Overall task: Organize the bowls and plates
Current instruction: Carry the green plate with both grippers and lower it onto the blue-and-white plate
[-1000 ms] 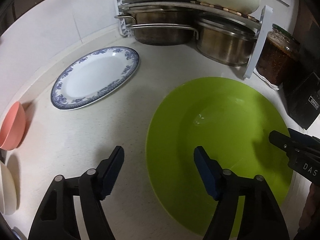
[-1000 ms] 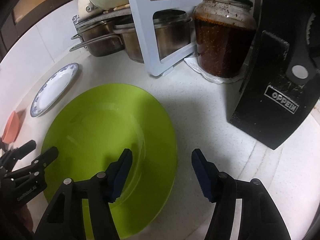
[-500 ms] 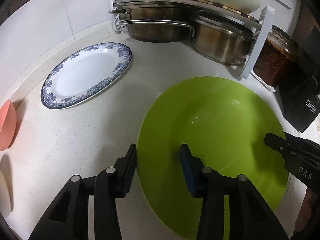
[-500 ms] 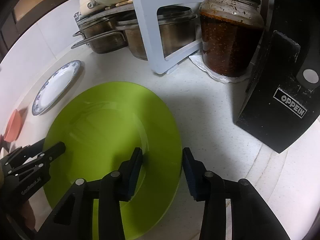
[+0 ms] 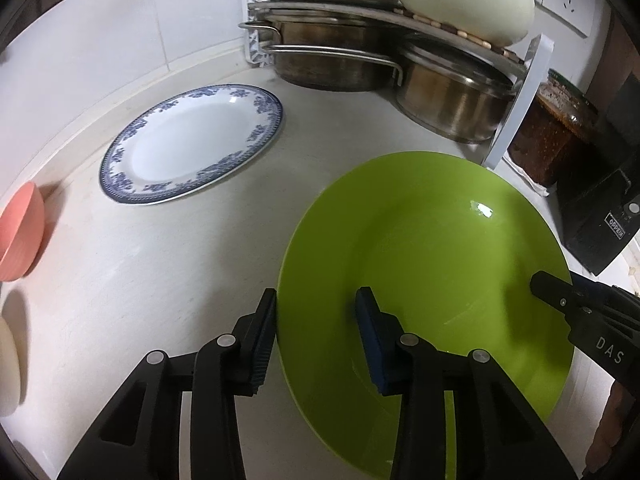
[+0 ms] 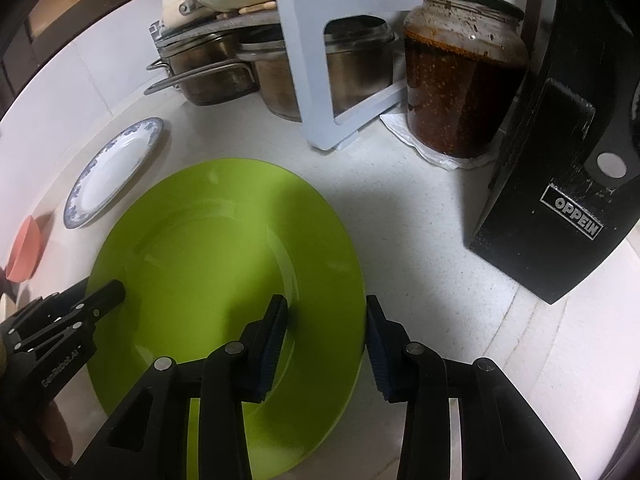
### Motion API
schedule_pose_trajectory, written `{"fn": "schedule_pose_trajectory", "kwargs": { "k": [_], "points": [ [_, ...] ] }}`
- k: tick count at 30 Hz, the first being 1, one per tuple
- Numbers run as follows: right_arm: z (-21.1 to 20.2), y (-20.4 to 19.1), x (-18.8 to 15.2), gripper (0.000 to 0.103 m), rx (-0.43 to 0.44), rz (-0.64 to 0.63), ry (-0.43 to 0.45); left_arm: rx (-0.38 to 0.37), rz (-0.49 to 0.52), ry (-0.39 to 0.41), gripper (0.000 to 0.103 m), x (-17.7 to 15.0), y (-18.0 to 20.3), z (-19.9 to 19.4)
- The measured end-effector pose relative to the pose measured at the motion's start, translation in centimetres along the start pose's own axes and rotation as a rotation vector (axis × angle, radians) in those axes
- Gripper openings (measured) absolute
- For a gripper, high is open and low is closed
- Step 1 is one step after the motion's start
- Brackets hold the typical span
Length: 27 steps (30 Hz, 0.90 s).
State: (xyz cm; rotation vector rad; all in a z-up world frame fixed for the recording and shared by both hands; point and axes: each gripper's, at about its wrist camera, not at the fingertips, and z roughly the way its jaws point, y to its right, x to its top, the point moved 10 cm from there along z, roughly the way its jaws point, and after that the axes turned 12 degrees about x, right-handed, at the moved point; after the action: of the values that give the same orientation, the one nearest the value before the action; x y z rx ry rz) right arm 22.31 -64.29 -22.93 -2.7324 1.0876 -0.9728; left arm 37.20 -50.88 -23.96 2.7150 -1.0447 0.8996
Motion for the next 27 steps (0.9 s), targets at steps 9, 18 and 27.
{"fn": "schedule_pose_trajectory", "kwargs": {
  "k": [9,18,27],
  "points": [
    [-2.1,-3.0,-0.1,0.039,0.009,-0.053,0.0,0.024,-0.063,0.013,0.039,-1.5,-3.8,-3.3],
    [-4.0,-8.0,-1.3,0.039,0.056,-0.127,0.001,0.082,-0.146,0.037,0.039,-3.9,-9.1,-7.4],
    [-6.1,-13.6,-2.8,0.039,0.109,-0.209,0.008,0.13,-0.225,0.058,0.039,-6.6,-14.4,-10.8]
  ]
}}
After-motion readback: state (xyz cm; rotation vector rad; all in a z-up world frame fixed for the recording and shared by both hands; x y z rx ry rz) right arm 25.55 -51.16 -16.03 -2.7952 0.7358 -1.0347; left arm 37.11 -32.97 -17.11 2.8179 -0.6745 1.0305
